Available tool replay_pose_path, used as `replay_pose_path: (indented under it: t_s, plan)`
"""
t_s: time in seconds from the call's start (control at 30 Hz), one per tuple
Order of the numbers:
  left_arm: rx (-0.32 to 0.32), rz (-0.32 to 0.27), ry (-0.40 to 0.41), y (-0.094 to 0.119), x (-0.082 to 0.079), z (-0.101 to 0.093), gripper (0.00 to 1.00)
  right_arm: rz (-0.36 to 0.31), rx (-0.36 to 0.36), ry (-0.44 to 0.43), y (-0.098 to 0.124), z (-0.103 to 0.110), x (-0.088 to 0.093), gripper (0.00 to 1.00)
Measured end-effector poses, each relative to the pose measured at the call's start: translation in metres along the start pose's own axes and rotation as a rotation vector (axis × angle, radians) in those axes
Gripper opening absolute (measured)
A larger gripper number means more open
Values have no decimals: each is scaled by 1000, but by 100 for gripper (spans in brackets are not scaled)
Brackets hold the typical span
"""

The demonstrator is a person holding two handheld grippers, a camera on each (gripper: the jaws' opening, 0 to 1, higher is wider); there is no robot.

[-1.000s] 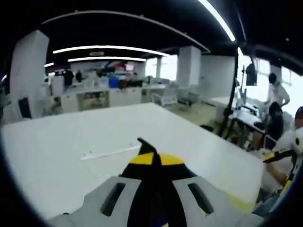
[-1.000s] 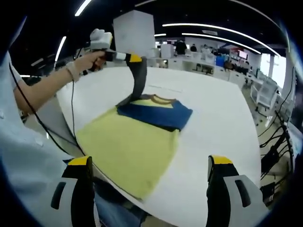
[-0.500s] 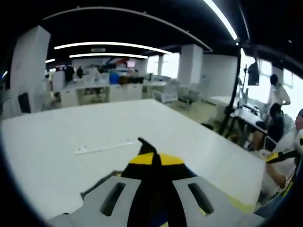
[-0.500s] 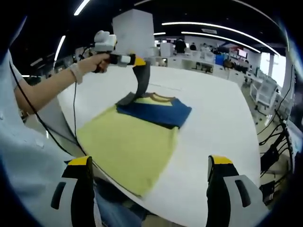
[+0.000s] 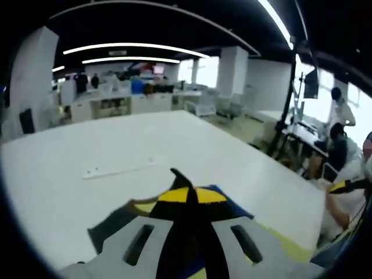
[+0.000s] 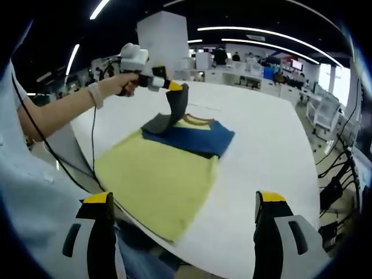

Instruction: Fold the garment on the visible template until the final outline fits inside the template.

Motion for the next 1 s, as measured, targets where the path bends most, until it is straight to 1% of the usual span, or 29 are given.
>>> replay_pose_path:
  t_s: [0.17,0.33,0.47,0.6,0.8,1.0]
  plan:
    - [0,26,18,-6,11,-2,0,-8,-5,7,-1,1,-3,100]
    - [8,46,28,-10,19,-7,0,-4,-13,12,-2,1,-3,100]
    - [9,54,37,-14,23,-10,0,-6,-15,12,-3,1,-3,100]
    - [-19,55,66,-17,28,-7,0,-9,-10,8,-3,0,-3,100]
    - [-11,69,71,-20,33,-11,0,-6,-10,6,-4,1,-1,100]
    - [-11,85,73,-26,37,-15,0,-17,-14,1,-7,-1,-2,100]
Point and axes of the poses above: the point that each gripper's makers call its tool centre point, and the gripper's own axes: y roughly backward along the fingers, z roughly to its left, x roughly out of its underside, the point moved 7 cm from there along y, roughly backward along the fingers, and after that the axes turned 6 degrees about -z, right-handed, at the moved point
